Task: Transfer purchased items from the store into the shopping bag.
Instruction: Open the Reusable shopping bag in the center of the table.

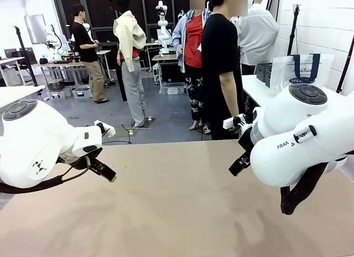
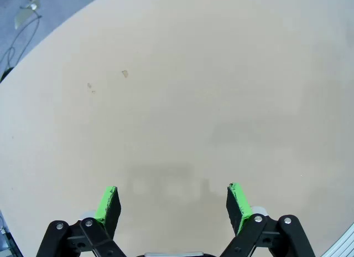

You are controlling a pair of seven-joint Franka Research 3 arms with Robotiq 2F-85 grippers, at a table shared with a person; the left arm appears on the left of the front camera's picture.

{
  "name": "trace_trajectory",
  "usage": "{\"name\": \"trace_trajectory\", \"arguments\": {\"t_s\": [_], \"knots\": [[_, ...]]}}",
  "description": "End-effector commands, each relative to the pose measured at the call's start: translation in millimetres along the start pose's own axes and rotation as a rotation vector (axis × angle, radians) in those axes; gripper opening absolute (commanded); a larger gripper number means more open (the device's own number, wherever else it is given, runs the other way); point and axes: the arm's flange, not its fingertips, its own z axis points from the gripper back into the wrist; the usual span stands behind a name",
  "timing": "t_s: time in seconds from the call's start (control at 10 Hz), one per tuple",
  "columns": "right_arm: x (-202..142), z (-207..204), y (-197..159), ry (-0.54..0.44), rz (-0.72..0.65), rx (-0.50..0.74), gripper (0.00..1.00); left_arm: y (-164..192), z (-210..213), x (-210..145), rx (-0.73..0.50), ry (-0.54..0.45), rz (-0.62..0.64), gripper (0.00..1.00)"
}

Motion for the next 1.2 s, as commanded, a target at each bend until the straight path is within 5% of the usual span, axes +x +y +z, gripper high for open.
{"name": "trace_trajectory", "arguments": {"t_s": [0.0,1.1], "knots": [[0.0,0.0,-0.1,0.000,0.000,0.000,1.00,0.4,0.0,-0.1,0.000,0.000,0.001,1.00],[0.0,0.0,-0.1,0.000,0.000,0.000,1.00,0.4,0.0,-0.1,0.000,0.000,0.001,1.00]]}}
